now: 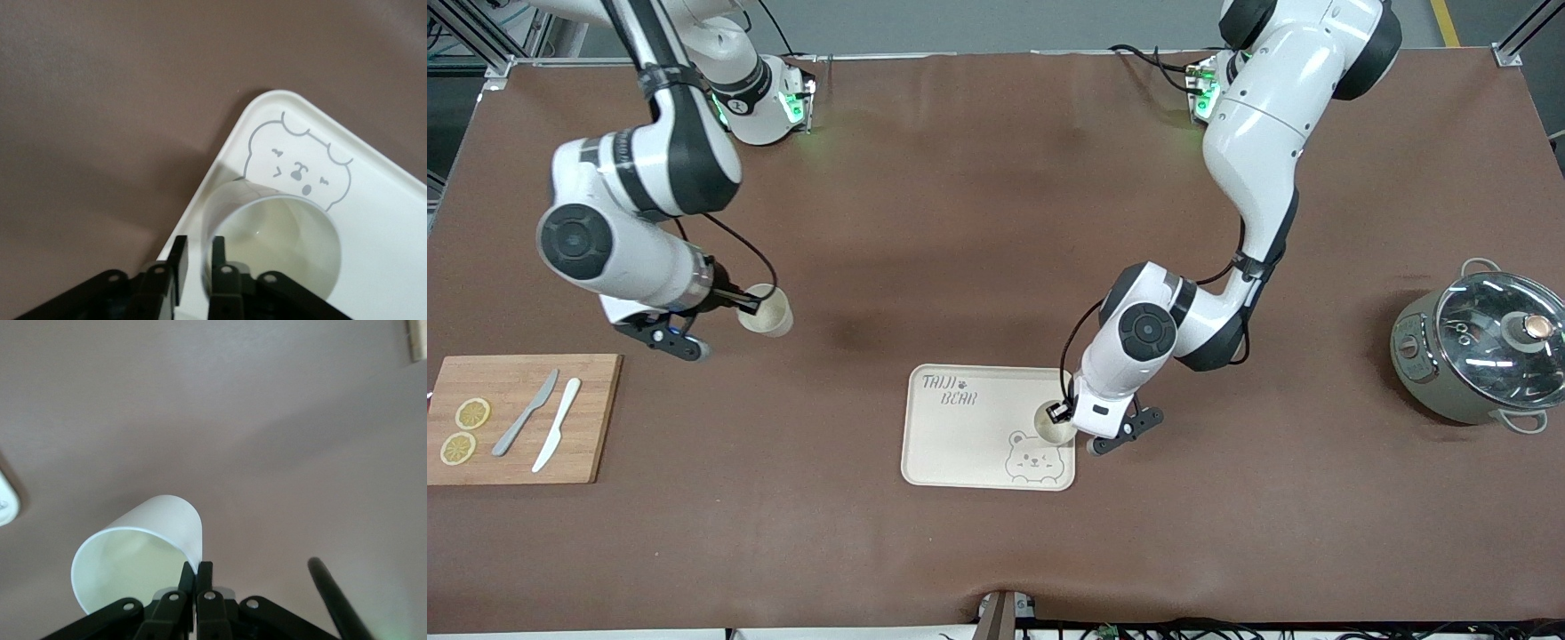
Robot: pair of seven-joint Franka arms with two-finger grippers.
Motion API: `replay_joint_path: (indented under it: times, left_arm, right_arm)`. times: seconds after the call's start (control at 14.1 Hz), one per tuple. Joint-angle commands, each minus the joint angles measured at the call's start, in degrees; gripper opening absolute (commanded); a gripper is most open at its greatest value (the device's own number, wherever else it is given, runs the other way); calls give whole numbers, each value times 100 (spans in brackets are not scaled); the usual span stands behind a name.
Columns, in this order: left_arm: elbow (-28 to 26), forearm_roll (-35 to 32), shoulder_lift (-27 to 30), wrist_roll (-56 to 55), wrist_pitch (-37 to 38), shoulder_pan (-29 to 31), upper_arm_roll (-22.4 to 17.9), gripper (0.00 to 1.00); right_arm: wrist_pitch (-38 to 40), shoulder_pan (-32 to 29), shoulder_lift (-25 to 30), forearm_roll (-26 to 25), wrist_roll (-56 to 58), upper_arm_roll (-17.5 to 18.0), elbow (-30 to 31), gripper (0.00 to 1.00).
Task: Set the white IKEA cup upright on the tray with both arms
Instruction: 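Open the left gripper and withdraw while the right gripper carries its cup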
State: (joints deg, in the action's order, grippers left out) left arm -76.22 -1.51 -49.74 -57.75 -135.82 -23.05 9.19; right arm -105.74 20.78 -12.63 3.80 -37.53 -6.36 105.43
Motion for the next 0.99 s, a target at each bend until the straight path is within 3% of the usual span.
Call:
replay_joint_path:
  times: [0.0, 0.21, 0.64, 0.92]
  left_arm:
    - [90, -15, 183, -34, 151, -42, -136, 100]
    - [90, -164, 595, 18, 643, 63, -154, 100]
    - [55, -569, 1501, 1158, 1846, 687, -128, 100]
    - [46, -613, 2020, 2266, 2515, 1196, -128, 100]
  right_arm:
    - [202, 180, -502, 400, -587, -59, -697, 0]
    - [273, 470, -994, 779, -1368, -58, -1356, 0]
    - [107, 1024, -2163, 824, -2793, -50, -2438, 0]
    - [-639, 1094, -2489, 999, -3190, 47, -2677, 0]
